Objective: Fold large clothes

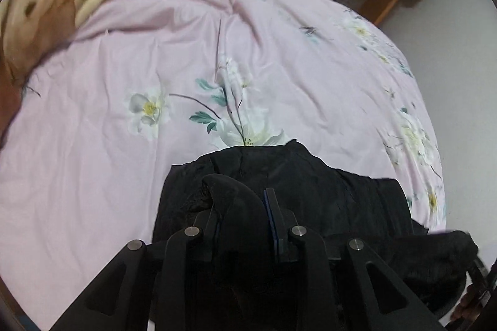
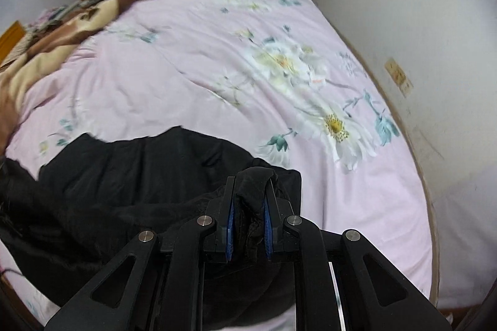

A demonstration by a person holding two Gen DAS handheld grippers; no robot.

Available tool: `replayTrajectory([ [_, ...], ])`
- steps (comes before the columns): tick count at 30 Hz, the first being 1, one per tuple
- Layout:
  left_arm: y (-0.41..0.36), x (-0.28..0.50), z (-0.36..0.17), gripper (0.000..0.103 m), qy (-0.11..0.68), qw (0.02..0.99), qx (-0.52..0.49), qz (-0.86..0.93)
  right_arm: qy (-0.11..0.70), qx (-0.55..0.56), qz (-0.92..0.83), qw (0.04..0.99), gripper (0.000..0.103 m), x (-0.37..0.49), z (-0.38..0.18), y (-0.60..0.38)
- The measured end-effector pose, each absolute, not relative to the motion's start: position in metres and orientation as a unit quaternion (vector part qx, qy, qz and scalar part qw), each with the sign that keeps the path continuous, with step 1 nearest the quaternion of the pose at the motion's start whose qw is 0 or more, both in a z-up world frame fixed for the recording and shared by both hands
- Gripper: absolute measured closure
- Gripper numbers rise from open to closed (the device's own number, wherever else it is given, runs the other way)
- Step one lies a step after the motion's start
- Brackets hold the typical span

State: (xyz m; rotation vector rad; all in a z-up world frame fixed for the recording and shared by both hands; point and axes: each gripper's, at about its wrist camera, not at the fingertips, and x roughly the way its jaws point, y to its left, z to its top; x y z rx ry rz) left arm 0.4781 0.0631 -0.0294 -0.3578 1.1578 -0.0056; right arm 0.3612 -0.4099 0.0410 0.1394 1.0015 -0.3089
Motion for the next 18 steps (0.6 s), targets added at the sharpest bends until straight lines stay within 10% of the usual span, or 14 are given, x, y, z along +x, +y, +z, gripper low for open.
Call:
replayTrajectory([
  [6,0.091,0.497,-0.05,0.064,0.549,0.799,-0.242,-0.02,0.478,0.103,-0.164,0.857,0.071,0.39,0.045,-0.432],
  [9,0.117,0.492,-0.038,0.039,0.511,0.813,-0.278,-0.016,0.457,0.116,-0.155,0.868,0.045,0.391,0.063,-0.44],
  [18,0.167,0.464,-0.017,0.018,0.453,0.857,-0.238,-0.049,0.433,0.079,-0.093,0.893,0.037,0.354,0.044,-0.46],
])
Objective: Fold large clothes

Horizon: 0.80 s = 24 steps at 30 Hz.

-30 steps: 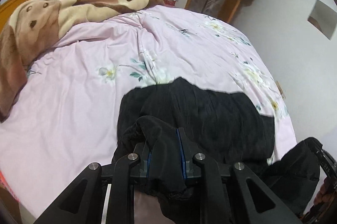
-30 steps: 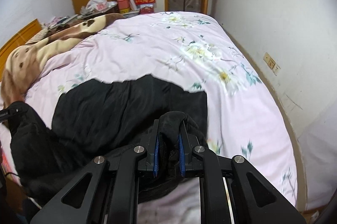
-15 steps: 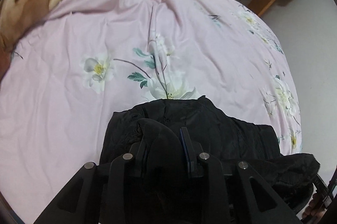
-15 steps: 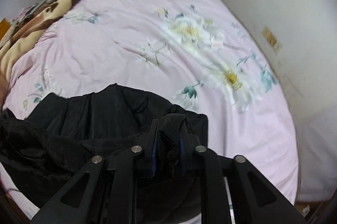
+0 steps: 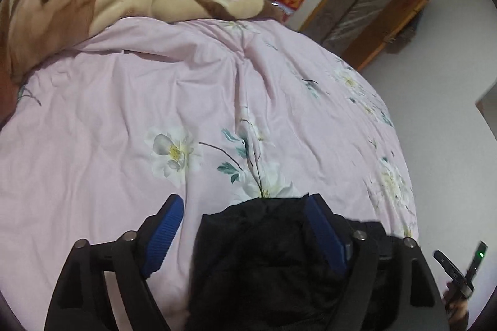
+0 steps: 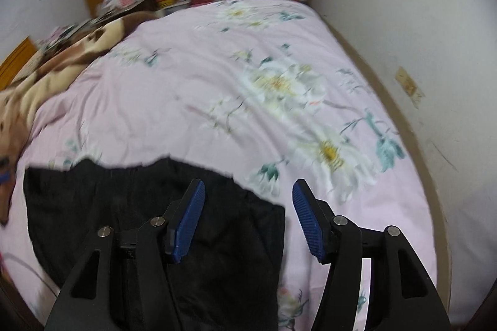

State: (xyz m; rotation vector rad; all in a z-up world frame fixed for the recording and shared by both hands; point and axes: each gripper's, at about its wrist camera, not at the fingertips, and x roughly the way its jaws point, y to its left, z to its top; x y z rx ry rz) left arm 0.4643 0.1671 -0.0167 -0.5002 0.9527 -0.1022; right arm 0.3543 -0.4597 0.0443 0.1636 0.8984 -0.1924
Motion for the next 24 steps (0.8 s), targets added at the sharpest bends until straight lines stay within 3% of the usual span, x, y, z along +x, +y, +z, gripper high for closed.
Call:
replayTrajectory([
  [1,0.167,0.461,-0.024,0.015,0.461,0.854,-0.232,-0.063,0.435,0.08,-0.082,0.893,0.032,0.352,0.037,-0.461],
  [6,0.141,0.459,-0.066,0.015,0.501,0.832,-0.192,-0.14,0.445,0.102,-0.035,0.889,0.029,0.351,-0.005,-0.462],
  [12,0.111,0.472,-0.087,0.017,0.522,0.822,-0.172,-0.15,0.457,0.135,-0.002,0.879,0.031,0.37,-0.028,-0.457],
  [14,0.102,0.473,-0.085,0.039,0.519,0.829,-0.151,-0.145,0.457,0.141,-0.004,0.879,0.058,0.37,-0.027,-0.455],
  [15,0.097,0.473,-0.082,0.043,0.517,0.835,-0.131,-0.138,0.454,0.135,-0.012,0.88,0.071,0.369,-0.026,-0.453],
  [16,0.094,0.473,-0.08,0.056,0.517,0.837,-0.118,-0.13,0.448,0.133,-0.012,0.884,0.084,0.367,-0.023,-0.452],
  [17,0.092,0.474,-0.077,0.067,0.518,0.839,-0.109,-0.127,0.441,0.13,-0.006,0.888,0.089,0.365,-0.018,-0.452],
  [19,0.09,0.473,-0.064,0.078,0.502,0.852,-0.089,-0.117,0.417,0.108,-0.02,0.902,0.092,0.358,-0.004,-0.449],
  [24,0.089,0.477,-0.028,0.08,0.434,0.892,-0.084,-0.089,0.343,0.102,-0.053,0.932,0.092,0.345,0.034,-0.456],
])
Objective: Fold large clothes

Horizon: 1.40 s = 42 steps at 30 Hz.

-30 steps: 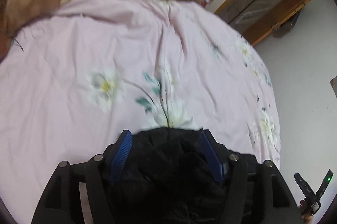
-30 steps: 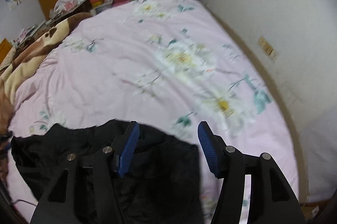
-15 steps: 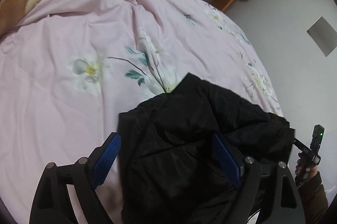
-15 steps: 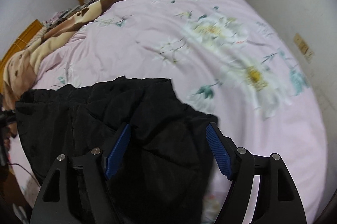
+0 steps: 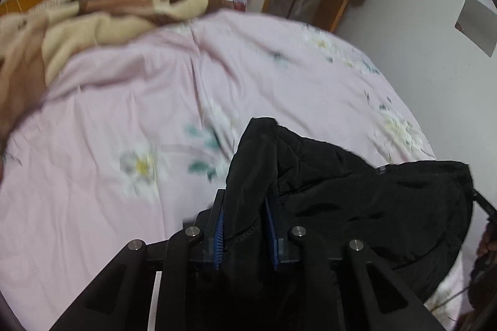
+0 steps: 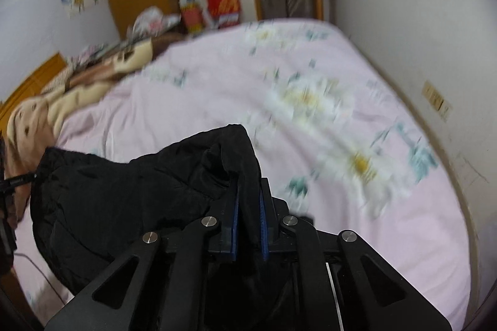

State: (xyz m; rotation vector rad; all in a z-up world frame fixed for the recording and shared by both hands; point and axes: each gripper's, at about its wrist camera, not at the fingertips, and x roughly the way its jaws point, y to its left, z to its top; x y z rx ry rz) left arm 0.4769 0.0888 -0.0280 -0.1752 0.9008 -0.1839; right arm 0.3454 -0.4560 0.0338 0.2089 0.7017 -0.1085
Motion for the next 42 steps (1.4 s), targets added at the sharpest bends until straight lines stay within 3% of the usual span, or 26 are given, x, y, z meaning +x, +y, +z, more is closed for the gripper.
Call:
replayTrajectory([
  [3,0.076,0.495,-0.035,0.08,0.434,0.895,-0.068,-0.075,0.34,0.072,-0.079,0.934,0.092,0.359,0.032,-0.453],
  [9,0.056,0.525,-0.114,0.076,0.542,0.839,-0.036,-0.035,0.499,0.051,-0.115,0.858,0.09,0.416,-0.058,-0.448],
  [18,0.045,0.532,-0.125,0.071,0.548,0.836,-0.006,-0.01,0.579,0.005,-0.121,0.806,0.085,0.449,-0.09,-0.437],
  [21,0.049,0.526,-0.109,0.065,0.534,0.846,-0.019,-0.004,0.566,0.014,-0.141,0.812,0.078,0.446,-0.073,-0.44],
  [23,0.061,0.517,-0.091,0.046,0.519,0.853,-0.048,-0.004,0.515,0.031,-0.177,0.838,0.064,0.431,-0.045,-0.446],
  [25,0.073,0.503,-0.072,0.043,0.501,0.861,-0.084,-0.003,0.475,0.044,-0.178,0.861,0.044,0.414,-0.019,-0.446],
  [32,0.028,0.436,-0.025,0.043,0.451,0.89,-0.057,-0.039,0.403,0.057,-0.06,0.911,0.043,0.365,0.031,-0.371],
  [36,-0.029,0.423,-0.061,0.043,0.488,0.87,-0.011,-0.066,0.422,0.056,-0.016,0.905,0.043,0.367,0.005,-0.324],
  [42,-0.038,0.434,-0.121,0.037,0.511,0.858,0.009,-0.053,0.489,0.05,-0.031,0.871,0.042,0.391,-0.073,-0.306],
])
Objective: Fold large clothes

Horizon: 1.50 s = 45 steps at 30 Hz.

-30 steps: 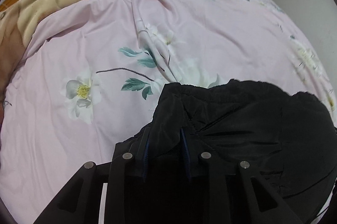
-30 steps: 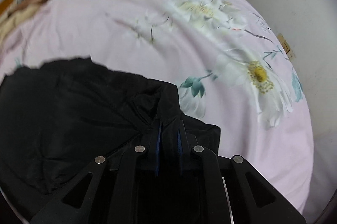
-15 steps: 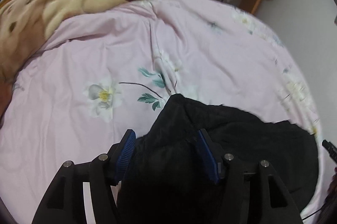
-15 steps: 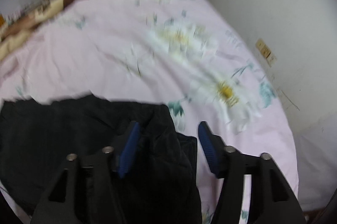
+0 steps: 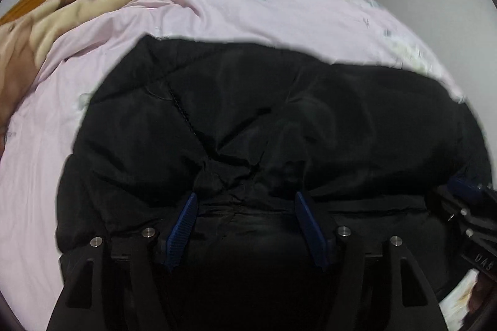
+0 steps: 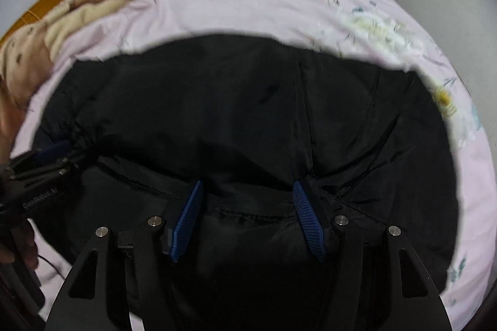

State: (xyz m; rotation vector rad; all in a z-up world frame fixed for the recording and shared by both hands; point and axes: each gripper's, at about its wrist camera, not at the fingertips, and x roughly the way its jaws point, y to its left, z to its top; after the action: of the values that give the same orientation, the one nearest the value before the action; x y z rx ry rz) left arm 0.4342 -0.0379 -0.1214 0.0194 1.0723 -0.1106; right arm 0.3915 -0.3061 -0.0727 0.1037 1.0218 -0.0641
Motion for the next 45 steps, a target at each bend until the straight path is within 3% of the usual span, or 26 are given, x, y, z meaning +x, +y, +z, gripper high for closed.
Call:
replayTrajectory([
  [9,-0.027,0.447,-0.144,0.037,0.532,0.844,-0.024,-0.06,0.514,0.044,-0.038,0.856,0.042,0.402,-0.1,-0.305],
  [15,0.004,0.434,-0.093,0.038,0.512,0.857,-0.024,-0.059,0.465,0.035,-0.053,0.883,0.042,0.362,-0.038,-0.33],
  [18,0.025,0.427,-0.092,0.038,0.507,0.861,-0.02,-0.042,0.464,0.04,-0.064,0.883,0.042,0.345,-0.029,-0.355],
  [24,0.035,0.431,-0.133,0.038,0.521,0.852,-0.007,-0.044,0.513,0.045,-0.084,0.853,0.041,0.351,-0.085,-0.392],
  [32,0.042,0.443,-0.157,0.038,0.528,0.847,-0.034,-0.054,0.522,0.051,-0.09,0.847,0.04,0.367,-0.111,-0.379],
  [45,0.07,0.435,-0.106,0.039,0.518,0.849,-0.015,-0.099,0.51,0.043,-0.063,0.857,0.038,0.338,-0.05,-0.393],
])
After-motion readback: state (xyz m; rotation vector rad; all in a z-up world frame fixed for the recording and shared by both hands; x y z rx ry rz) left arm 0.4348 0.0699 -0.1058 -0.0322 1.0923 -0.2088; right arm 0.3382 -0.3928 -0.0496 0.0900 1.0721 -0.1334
